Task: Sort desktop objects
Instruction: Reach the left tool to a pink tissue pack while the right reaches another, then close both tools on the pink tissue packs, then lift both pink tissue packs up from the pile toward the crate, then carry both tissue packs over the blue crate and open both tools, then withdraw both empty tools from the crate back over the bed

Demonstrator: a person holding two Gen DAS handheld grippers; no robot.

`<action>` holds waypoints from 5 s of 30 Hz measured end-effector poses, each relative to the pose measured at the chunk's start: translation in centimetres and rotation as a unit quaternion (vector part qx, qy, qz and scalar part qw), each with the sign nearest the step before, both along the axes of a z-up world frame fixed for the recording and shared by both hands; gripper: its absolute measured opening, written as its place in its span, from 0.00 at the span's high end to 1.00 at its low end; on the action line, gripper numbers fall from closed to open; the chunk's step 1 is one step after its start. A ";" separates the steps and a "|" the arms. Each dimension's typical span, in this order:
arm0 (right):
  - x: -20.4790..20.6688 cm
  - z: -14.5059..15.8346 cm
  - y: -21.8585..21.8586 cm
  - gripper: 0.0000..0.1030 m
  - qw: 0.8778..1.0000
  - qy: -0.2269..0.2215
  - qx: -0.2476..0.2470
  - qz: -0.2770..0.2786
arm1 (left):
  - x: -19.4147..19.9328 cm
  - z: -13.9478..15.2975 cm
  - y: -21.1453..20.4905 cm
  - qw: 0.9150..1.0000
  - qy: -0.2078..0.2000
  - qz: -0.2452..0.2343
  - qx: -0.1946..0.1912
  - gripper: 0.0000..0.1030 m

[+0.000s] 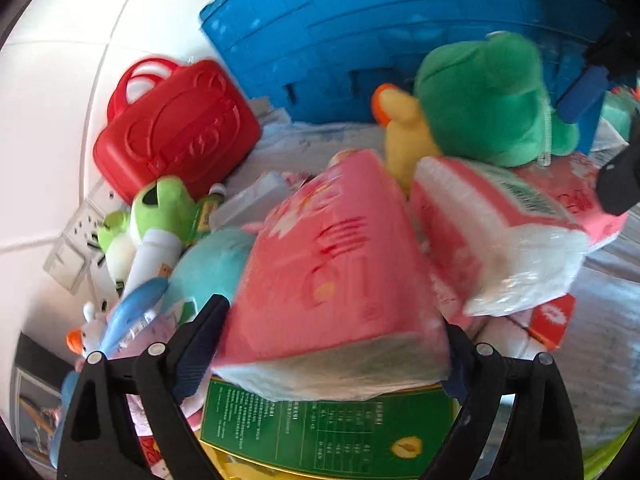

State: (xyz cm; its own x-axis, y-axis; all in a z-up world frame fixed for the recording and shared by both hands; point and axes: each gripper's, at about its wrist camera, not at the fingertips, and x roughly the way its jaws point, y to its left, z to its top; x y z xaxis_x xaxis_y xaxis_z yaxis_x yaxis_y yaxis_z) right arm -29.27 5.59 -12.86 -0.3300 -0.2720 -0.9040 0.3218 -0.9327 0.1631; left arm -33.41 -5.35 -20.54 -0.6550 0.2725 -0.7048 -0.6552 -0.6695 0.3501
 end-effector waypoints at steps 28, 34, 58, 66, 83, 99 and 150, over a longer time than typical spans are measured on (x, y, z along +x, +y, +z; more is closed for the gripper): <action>-6.3 -5.3 -1.4 0.00 0.962 -0.150 -0.106 -0.201 | 4.0 5.4 -7.1 0.988 0.021 0.103 0.110 0.15; -6.8 -5.5 -0.8 0.00 0.942 -0.159 -0.142 -0.260 | 4.6 6.2 -7.8 0.987 0.030 0.105 0.116 0.15; -7.7 -6.6 -0.1 0.00 0.908 -0.175 -0.161 -0.346 | 5.4 7.6 -9.7 0.983 0.039 0.108 0.140 0.15; -7.8 -6.6 -4.0 0.06 0.977 -0.113 -0.022 -0.179 | 6.4 7.4 -9.5 0.984 0.047 0.119 0.125 0.15; 1.5 1.7 -4.0 0.13 0.999 0.035 -0.017 0.005 | 10.8 11.9 -9.6 0.962 0.075 0.223 0.138 0.15; 12.6 22.7 9.9 0.13 0.962 0.244 -0.124 -0.012 | 15.9 27.7 5.0 0.955 0.171 0.138 0.200 0.15; 3.4 24.9 36.9 0.00 0.944 0.254 -0.207 -0.023 | 13.8 30.1 26.9 0.925 0.195 0.289 0.150 0.08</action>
